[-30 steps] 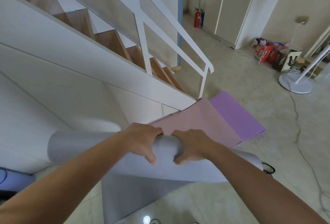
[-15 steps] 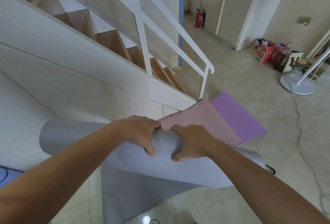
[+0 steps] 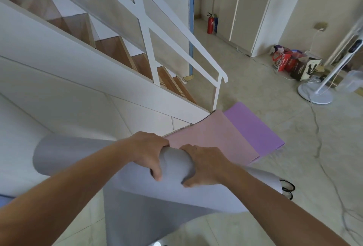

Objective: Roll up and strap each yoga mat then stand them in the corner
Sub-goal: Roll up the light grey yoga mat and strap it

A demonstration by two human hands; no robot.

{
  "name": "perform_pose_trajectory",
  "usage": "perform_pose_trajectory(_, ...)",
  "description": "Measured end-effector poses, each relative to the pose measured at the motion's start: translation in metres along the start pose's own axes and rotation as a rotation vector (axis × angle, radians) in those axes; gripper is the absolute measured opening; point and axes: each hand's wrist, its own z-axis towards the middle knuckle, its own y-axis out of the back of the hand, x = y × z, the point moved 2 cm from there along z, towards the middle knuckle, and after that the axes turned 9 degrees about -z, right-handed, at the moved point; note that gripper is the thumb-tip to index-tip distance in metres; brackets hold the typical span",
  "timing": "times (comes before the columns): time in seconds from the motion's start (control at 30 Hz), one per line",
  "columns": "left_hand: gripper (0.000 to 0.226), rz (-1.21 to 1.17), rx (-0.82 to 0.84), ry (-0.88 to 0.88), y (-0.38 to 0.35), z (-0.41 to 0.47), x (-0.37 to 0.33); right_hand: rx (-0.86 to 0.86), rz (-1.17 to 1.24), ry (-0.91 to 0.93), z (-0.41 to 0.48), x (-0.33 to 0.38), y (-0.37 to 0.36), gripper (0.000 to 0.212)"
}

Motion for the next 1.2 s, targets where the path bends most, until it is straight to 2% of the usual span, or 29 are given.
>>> perform_pose_trajectory(0.07,0.089,0.109,-0.005,-0.046,-0.004,-0.004,-0.006,0.106,0.137,-0.032,0.002,-0.006,0.002,0.083)
perform_pose_trajectory(0.13,0.109,0.359,-0.093,-0.098,-0.012,-0.005,-0.014,0.175,0.313,-0.060,0.003,-0.010,0.003,0.075)
perform_pose_trajectory(0.2,0.100,0.487,-0.176,-0.113,-0.018,-0.003,-0.020,0.214,0.385,-0.056,0.003,-0.011,0.001,0.071)
perform_pose_trajectory(0.23,0.088,0.475,-0.191,-0.114,-0.020,-0.002,-0.019,0.226,0.388,-0.053,0.001,-0.010,0.000,0.074)
perform_pose_trajectory(0.3,0.070,0.374,-0.181,-0.098,-0.017,-0.001,-0.012,0.192,0.291,-0.037,-0.003,-0.005,-0.002,0.092)
perform_pose_trajectory(0.37,0.064,0.207,-0.115,-0.027,-0.010,-0.001,-0.003,0.100,0.041,-0.007,-0.005,0.002,-0.009,0.113)
perform_pose_trajectory(0.4,0.062,0.130,-0.073,0.012,-0.007,-0.002,0.000,0.046,-0.046,0.000,-0.005,0.005,-0.013,0.116)
perform_pose_trajectory(0.47,0.063,0.041,-0.010,0.054,-0.003,-0.002,0.004,-0.026,-0.063,-0.005,-0.003,0.007,-0.014,0.104)
perform_pose_trajectory(0.53,0.070,0.039,0.010,0.045,-0.002,-0.005,0.001,0.002,-0.019,-0.007,0.004,0.004,-0.009,0.090)
perform_pose_trajectory(0.6,0.091,0.183,-0.030,-0.009,-0.005,-0.009,-0.006,0.110,0.110,-0.034,0.007,-0.001,0.000,0.081)
perform_pose_trajectory(0.67,0.113,0.403,-0.123,-0.059,-0.008,-0.010,-0.014,0.199,0.359,-0.063,0.009,-0.006,0.008,0.069)
perform_pose_trajectory(0.7,0.117,0.477,-0.164,-0.069,-0.009,-0.009,-0.017,0.236,0.450,-0.068,0.010,-0.008,0.010,0.064)
perform_pose_trajectory(0.73,0.112,0.499,-0.193,-0.077,-0.011,-0.008,-0.019,0.271,0.496,-0.065,0.010,-0.009,0.013,0.061)
perform_pose_trajectory(0.8,0.083,0.450,-0.218,-0.097,-0.010,-0.008,-0.017,0.330,0.521,-0.056,0.010,-0.007,0.013,0.061)
perform_pose_trajectory(0.83,0.070,0.410,-0.218,-0.096,-0.009,-0.008,-0.014,0.341,0.509,-0.052,0.009,-0.004,0.013,0.066)
perform_pose_trajectory(0.9,0.058,0.305,-0.178,-0.062,-0.002,-0.006,-0.006,0.276,0.351,-0.040,0.006,0.002,0.012,0.089)
perform_pose_trajectory(0.97,0.055,0.160,-0.083,0.009,0.005,-0.005,0.002,0.130,0.071,0.000,0.003,0.009,0.008,0.110)
perform_pose_trajectory(1.0,0.056,0.089,-0.023,0.045,0.009,-0.006,0.004,0.075,-0.004,0.017,0.003,0.014,0.006,0.112)
perform_pose_trajectory(1.1,0.061,-0.041,0.088,0.093,0.018,-0.011,0.008,0.047,0.000,0.021,0.008,0.022,0.005,0.096)
perform_pose_trajectory(1.17,0.070,0.013,0.074,0.066,0.019,-0.018,0.005,0.126,0.053,0.006,0.014,0.020,0.014,0.085)
perform_pose_trajectory(1.2,0.081,0.112,0.040,0.038,0.018,-0.021,0.002,0.162,0.123,-0.007,0.017,0.018,0.018,0.080)
